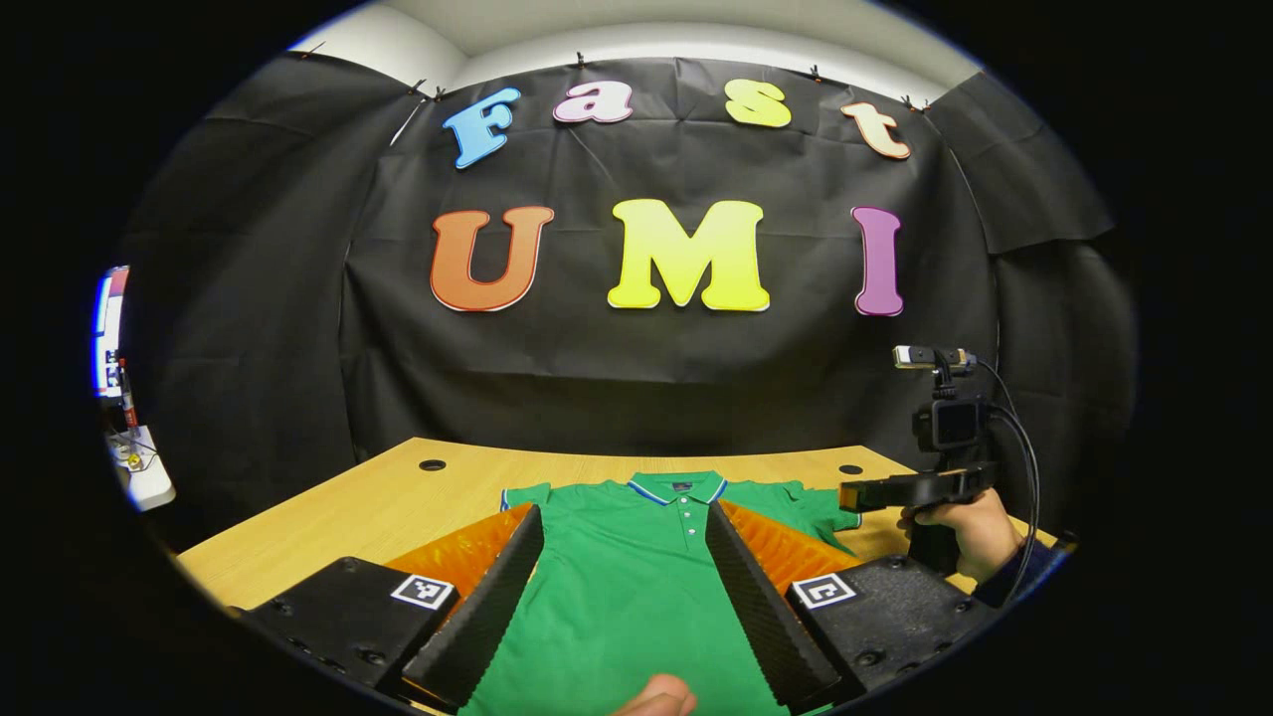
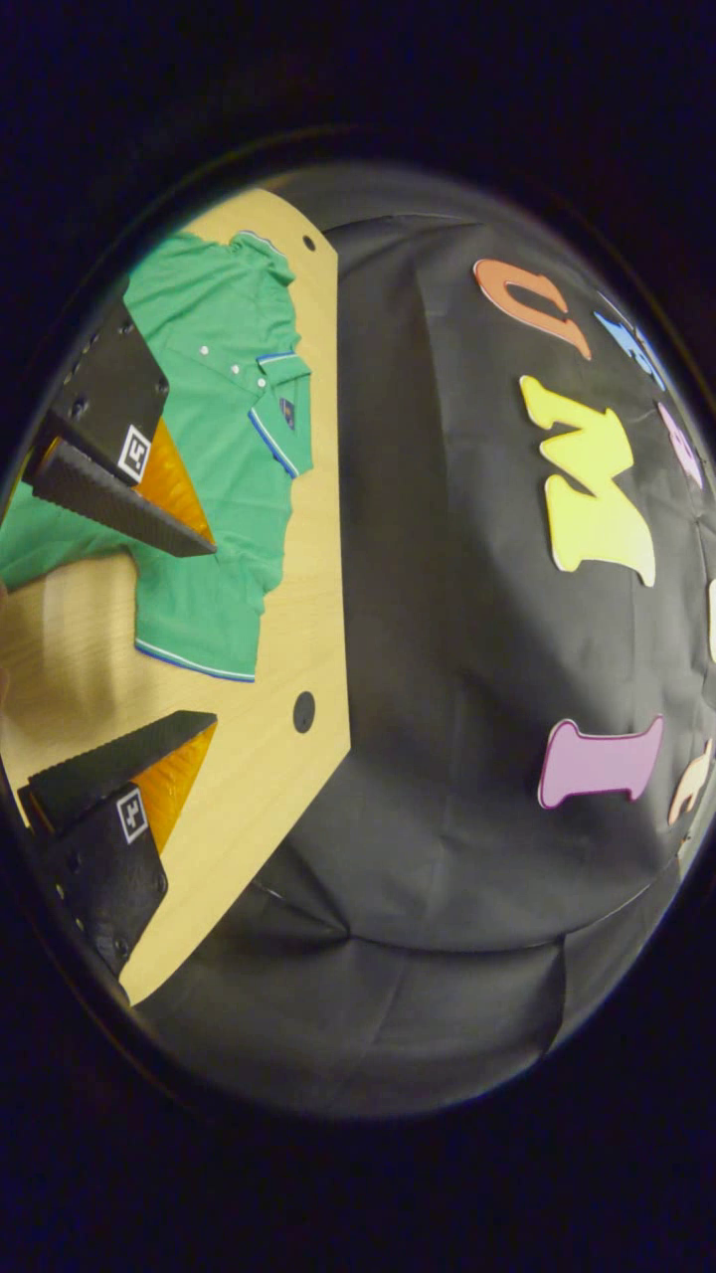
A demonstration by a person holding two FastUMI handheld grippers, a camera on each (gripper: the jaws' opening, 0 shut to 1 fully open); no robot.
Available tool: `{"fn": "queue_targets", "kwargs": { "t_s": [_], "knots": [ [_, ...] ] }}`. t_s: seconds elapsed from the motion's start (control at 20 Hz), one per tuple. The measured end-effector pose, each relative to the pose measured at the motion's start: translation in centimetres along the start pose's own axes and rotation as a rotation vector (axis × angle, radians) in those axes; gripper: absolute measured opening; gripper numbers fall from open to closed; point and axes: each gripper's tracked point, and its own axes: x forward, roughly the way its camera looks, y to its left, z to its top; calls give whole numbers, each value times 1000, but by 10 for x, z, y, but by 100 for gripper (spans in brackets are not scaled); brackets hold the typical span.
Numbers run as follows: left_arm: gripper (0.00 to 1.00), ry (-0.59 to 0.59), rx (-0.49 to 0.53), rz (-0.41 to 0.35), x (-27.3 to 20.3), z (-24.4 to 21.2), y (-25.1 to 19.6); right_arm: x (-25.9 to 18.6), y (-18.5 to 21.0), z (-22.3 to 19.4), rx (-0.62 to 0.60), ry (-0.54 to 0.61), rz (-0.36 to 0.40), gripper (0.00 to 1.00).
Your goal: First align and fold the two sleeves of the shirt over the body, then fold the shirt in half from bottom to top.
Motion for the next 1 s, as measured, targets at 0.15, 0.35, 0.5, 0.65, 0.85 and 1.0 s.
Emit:
{"fn": "queue_targets", "kwargs": {
  "t_s": [0.15,0.35,0.5,0.65,0.85,1.0],
  "knots": [
    [100,13,4,1,5,-5,-2,13,-3,-5,9,45,-19,95],
    [100,27,11,1,8,-9,-2,13,-5,-20,8,138,-55,93],
    [100,31,12,5,8,-11,-1,14,-5,-30,9,185,-53,93],
    [100,34,12,12,10,-12,1,17,6,-42,117,235,-4,69],
    [100,30,12,24,11,-12,5,25,0,-37,204,228,20,17],
    [100,35,7,26,13,-14,7,27,-1,-32,124,193,35,4]
  ]
}}
